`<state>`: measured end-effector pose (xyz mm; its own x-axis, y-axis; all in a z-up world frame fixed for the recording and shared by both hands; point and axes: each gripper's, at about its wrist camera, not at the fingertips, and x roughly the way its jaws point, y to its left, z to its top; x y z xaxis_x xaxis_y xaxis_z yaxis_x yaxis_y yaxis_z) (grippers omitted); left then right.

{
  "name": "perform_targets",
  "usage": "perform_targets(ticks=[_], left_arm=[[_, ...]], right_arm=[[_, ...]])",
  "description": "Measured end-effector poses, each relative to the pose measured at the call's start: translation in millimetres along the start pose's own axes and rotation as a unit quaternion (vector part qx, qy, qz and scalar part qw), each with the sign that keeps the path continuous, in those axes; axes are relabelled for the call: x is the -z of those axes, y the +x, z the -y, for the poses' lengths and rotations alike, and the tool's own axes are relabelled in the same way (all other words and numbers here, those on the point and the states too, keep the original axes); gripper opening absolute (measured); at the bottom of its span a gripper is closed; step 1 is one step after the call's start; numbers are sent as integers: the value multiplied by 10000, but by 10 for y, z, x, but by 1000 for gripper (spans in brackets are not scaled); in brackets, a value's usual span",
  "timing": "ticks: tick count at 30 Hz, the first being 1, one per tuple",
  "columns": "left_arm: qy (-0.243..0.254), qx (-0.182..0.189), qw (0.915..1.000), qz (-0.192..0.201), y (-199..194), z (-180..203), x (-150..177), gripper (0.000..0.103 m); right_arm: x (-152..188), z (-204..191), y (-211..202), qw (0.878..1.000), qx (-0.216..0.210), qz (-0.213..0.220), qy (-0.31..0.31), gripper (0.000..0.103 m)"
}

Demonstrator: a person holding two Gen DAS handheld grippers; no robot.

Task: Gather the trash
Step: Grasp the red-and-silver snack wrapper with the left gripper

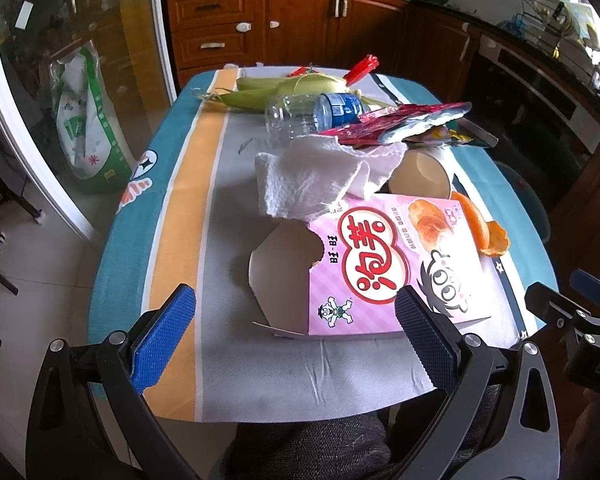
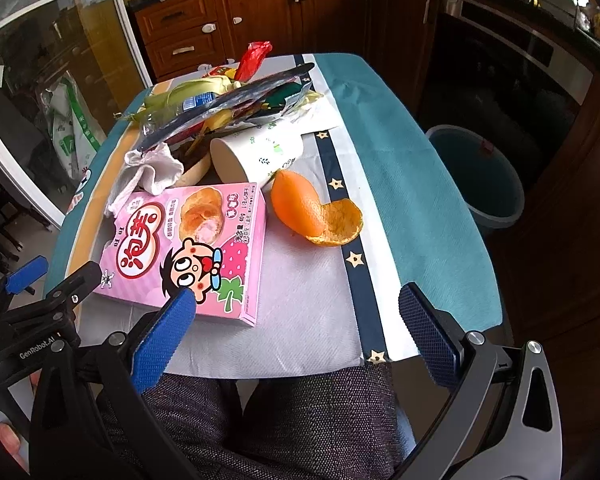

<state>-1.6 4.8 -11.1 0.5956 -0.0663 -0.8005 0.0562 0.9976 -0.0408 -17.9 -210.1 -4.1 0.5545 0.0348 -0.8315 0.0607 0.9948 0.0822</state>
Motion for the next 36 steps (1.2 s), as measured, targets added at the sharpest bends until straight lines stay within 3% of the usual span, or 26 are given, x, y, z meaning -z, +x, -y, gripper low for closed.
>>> perform_targets(ticks=[8, 13, 17, 20, 25, 29, 31, 33, 35, 36], left_arm=[[215, 231, 9993, 214, 53, -102, -269, 100], [667, 322, 9970, 226, 157, -8, -627, 100], [1230, 460, 9912, 164, 230, 206, -949, 99], [1616, 617, 9849, 62, 291, 412, -1099, 91], [2218, 532, 9735, -140, 520, 770, -1221, 83], [2266, 520, 9716, -446, 803, 874, -1306, 65], [2218, 524, 9722, -544, 896, 889, -1342, 50], [2157, 540, 9729, -634, 982, 883, -1387, 20], [2094, 457, 9752, -552, 979, 865, -1422, 8], [2015, 490, 9770, -488, 937, 827, -1457, 6]], right_arm=[[-134, 72, 94, 9999, 58, -49, -95, 98], [-326, 138, 166, 9999, 30, -56, -95, 98], [-517, 237, 257, 10000, 11, -70, 29, 98], [-648, 321, 304, 9999, -1, -49, 122, 98], [-788, 458, 402, 9996, -39, -80, 284, 98], [-884, 480, 463, 9994, -110, -120, 301, 98], [-941, 469, 478, 9995, -155, -108, 263, 98], [-1001, 458, 498, 9994, -223, -113, 221, 98], [-1060, 465, 515, 9991, -337, -146, 234, 98], [-1090, 477, 526, 9986, -419, -165, 267, 98]])
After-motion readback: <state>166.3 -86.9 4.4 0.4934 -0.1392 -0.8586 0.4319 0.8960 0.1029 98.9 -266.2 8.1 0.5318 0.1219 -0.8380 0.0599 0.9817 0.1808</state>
